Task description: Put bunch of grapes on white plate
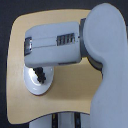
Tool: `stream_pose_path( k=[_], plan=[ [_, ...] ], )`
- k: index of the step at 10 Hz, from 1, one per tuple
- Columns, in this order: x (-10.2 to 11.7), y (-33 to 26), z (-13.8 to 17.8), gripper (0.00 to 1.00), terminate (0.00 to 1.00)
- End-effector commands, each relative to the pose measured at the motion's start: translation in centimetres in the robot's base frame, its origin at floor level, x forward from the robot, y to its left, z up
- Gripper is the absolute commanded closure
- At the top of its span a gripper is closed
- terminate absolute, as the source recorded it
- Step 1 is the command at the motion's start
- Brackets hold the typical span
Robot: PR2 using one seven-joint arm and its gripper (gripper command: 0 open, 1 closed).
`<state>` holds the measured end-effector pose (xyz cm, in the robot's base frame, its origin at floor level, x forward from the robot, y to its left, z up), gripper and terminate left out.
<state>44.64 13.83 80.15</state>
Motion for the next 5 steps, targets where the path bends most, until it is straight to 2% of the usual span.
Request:
stream_pose_path(
  k=[1,5],
  plan=[
    [-0.17,0.15,-2.95,1.0,0.0],
    [-0.57,0.11,-3.79,1.0,0.0]
  ],
)
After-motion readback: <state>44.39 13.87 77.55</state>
